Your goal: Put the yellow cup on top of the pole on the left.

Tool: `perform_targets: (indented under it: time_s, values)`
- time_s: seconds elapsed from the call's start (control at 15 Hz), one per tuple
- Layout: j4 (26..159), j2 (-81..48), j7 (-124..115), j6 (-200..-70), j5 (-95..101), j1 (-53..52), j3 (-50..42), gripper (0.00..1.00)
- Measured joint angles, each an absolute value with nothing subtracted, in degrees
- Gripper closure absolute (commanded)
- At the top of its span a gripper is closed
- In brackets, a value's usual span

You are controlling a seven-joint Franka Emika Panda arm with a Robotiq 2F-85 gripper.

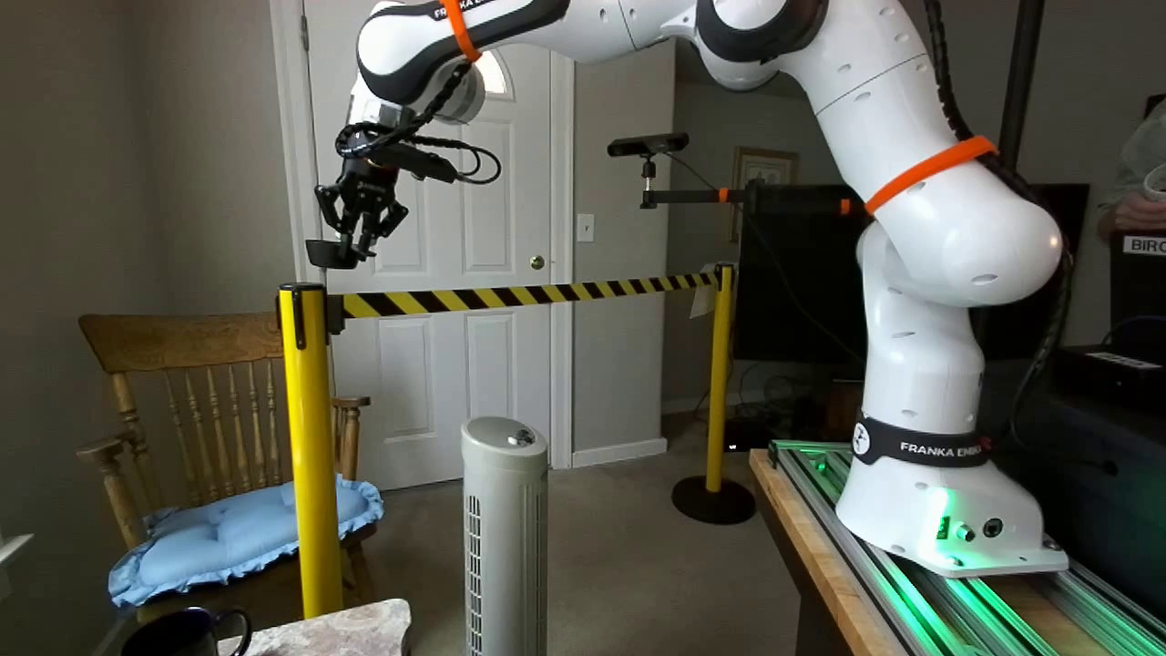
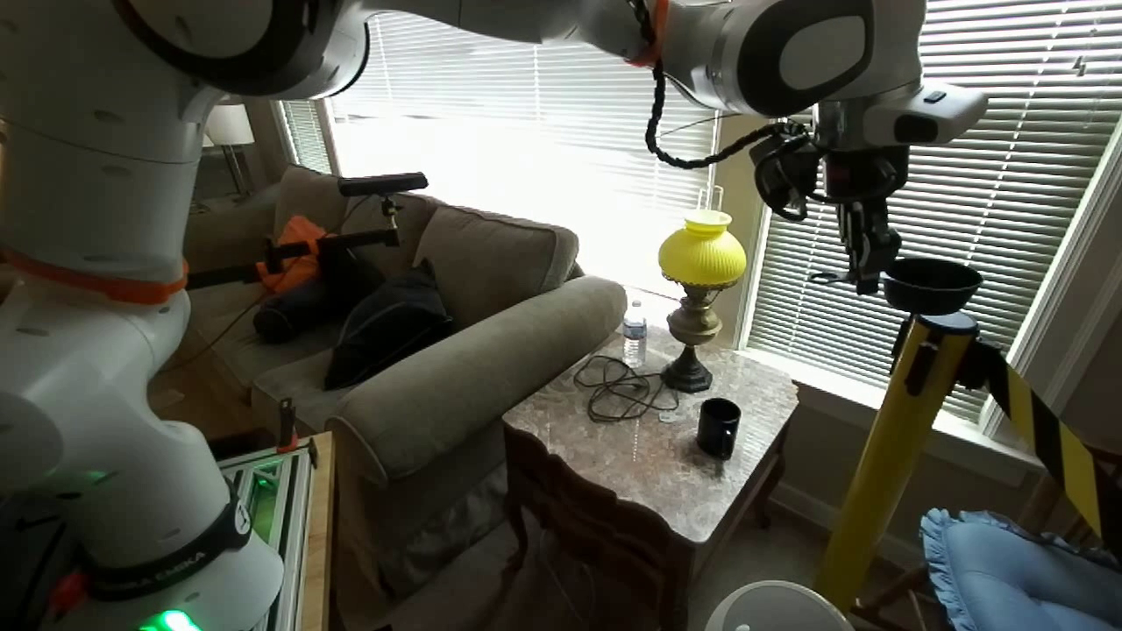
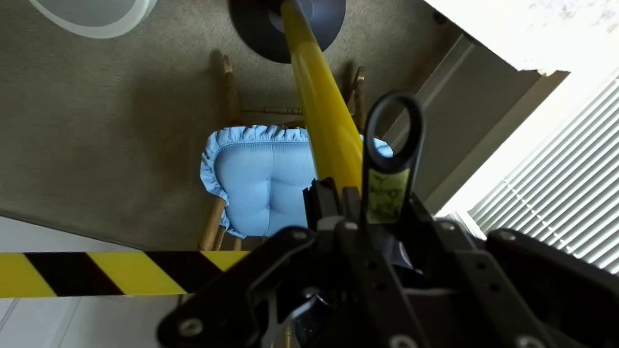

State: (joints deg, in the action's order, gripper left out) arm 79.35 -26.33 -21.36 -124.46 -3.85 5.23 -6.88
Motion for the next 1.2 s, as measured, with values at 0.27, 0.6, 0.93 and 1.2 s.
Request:
perform_targets:
  time_s: [0.27, 0.6, 0.93, 1.2]
  values:
    - [76.35, -28.28, -21.36, -124.46, -3.73, 5.23, -6.89, 0.94]
    - [71.61, -32.88, -21.36, -124.43, -3.64, 5.19, -6.85, 0.94]
    - [67.84, -36.15, -21.33, -124.42, -3.64, 5.16, -6.78, 0.94]
    - [65.31, -37.59, -21.30, -123.98, -3.64, 5.20, -6.79, 0.94]
